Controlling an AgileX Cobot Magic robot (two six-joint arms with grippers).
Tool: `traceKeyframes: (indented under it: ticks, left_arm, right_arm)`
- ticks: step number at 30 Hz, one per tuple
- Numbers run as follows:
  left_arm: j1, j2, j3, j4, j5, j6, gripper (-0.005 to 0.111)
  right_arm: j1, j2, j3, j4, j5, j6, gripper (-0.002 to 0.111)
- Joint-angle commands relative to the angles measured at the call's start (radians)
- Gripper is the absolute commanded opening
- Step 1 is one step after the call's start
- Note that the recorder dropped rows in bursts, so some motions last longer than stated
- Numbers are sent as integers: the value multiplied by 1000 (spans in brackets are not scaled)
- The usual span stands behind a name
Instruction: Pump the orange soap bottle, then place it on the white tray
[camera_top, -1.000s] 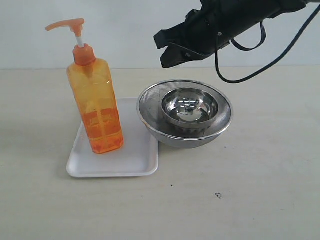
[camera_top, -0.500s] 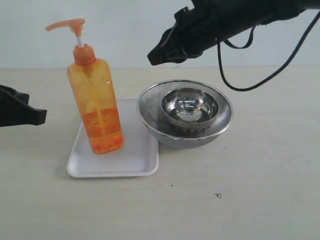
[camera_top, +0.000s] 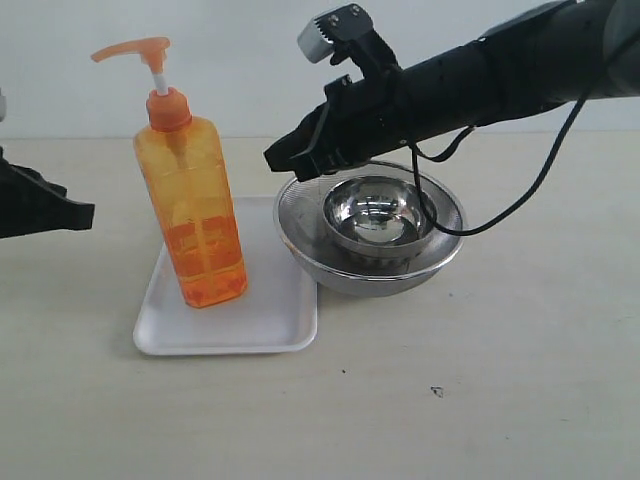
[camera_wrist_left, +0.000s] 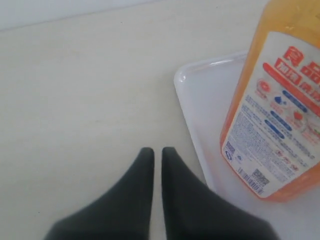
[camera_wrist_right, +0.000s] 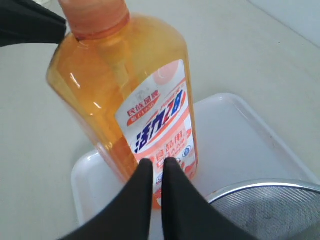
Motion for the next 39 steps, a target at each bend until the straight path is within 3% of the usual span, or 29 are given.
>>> traceKeyframes:
  ticks: [1,13,19,39]
  left_arm:
    - [2,105,-70,10,-53,78,5]
    - [2,242,-228,8,-230,273,5]
    - [11,246,-232,-193,-297,494,5]
    - [41,246,-230,-210,-357,524,5]
  right_arm:
    - [-1,-5,0,29,4,-44,2]
    - [9,23,-2,39,17,-59,2]
    - [61,23,-2,43,11,-84,2]
    - [101,23,-2,28,-44,-80,2]
